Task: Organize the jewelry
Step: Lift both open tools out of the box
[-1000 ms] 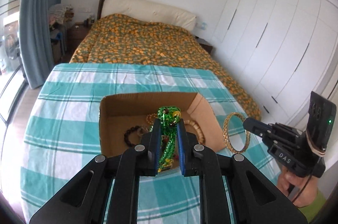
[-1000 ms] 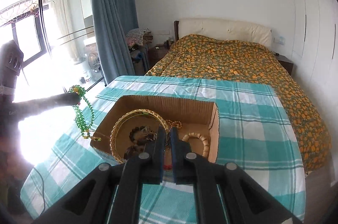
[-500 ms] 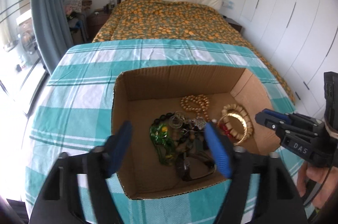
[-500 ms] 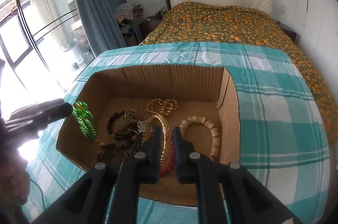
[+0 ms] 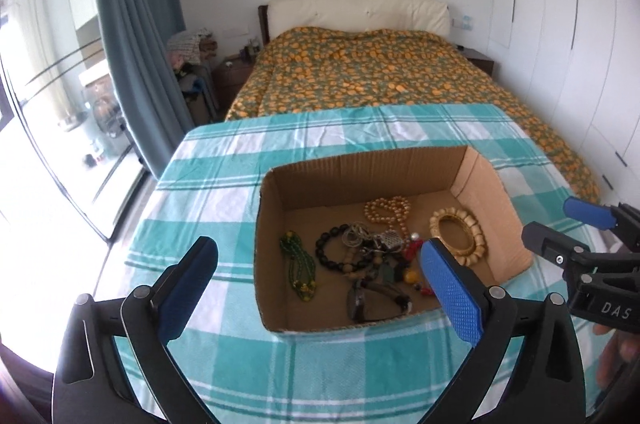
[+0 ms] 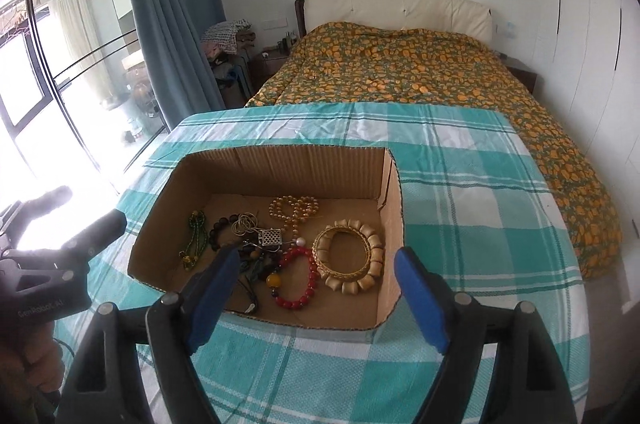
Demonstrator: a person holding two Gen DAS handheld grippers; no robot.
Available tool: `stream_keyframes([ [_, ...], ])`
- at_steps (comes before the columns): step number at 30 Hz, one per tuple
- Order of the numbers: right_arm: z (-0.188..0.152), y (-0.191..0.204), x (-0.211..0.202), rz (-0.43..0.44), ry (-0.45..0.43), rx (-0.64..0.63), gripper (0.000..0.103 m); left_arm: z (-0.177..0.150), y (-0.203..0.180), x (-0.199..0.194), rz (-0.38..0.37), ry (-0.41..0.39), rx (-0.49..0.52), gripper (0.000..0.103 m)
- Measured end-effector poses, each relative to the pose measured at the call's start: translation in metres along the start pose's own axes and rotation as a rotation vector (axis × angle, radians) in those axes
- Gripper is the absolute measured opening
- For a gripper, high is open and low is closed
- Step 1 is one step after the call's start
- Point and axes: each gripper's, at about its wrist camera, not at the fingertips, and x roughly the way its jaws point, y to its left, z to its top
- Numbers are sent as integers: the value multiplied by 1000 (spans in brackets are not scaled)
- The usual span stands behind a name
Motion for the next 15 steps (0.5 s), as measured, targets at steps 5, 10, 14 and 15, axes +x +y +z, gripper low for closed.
stream_keyframes([
  [5,-3,16,-35,-15,-19,-39,82,-1,4,-25,-15,4,-43,102],
  [10,-1,27,-60,2,-27,-55,82,-2,7,-44,9,0,-50,102],
  [14,-2,33,-74,20,-26,-64,82,-3,9,-58,34,-11,-54,103],
  [15,-1,34,-76,23,-26,-67,82,-3,9,-60,40,-11,-55,103],
])
